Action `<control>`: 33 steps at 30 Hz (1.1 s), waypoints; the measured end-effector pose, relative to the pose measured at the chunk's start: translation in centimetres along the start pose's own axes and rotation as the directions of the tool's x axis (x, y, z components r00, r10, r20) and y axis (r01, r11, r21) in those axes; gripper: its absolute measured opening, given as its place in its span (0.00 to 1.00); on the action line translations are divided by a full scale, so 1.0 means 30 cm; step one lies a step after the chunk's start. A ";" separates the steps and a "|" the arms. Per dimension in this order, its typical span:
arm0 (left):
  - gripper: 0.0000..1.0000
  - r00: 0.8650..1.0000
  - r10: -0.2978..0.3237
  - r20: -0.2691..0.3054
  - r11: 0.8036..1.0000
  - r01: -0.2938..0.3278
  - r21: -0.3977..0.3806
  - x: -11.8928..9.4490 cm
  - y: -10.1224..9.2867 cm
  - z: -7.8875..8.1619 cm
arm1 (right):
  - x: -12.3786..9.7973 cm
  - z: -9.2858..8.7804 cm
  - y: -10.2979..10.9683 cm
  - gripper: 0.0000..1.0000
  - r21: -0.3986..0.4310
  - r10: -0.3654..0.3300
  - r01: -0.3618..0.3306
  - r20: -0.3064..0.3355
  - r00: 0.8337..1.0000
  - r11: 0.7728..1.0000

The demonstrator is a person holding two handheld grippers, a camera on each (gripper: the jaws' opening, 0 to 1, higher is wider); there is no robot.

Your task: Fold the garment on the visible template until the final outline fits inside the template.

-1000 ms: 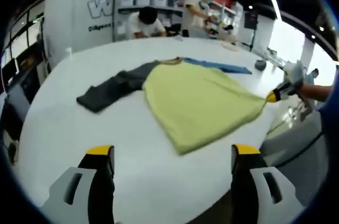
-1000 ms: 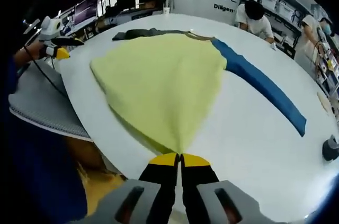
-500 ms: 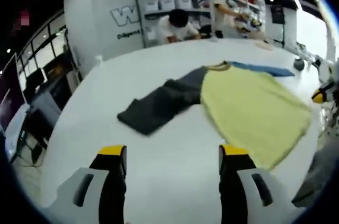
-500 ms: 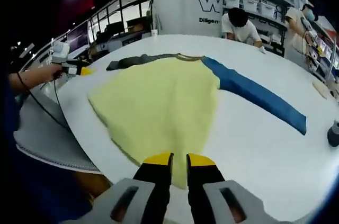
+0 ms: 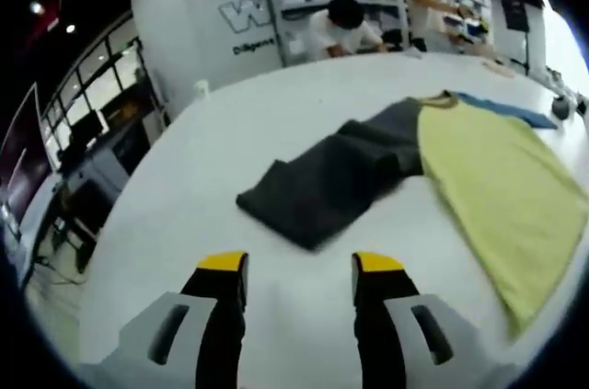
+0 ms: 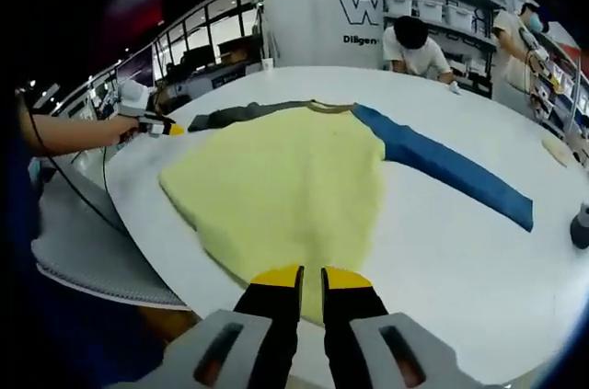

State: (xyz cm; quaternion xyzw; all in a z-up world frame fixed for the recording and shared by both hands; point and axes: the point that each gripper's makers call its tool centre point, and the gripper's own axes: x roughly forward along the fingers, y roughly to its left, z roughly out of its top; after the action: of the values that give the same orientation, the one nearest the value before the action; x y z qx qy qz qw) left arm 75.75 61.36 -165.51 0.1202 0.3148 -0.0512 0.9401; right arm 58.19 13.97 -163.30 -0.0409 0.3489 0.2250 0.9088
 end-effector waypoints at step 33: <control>0.00 0.996 0.044 0.083 0.999 -0.042 -0.026 0.134 0.143 0.126 | 0.043 0.058 -0.043 0.00 0.008 -0.008 0.008 0.017 1.000 1.000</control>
State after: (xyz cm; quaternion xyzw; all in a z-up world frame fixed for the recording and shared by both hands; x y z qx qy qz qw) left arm 81.88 64.46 -164.16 0.1134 0.2730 -0.0320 0.9548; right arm 60.69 13.69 -162.94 -0.0369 0.3418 0.2205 0.9128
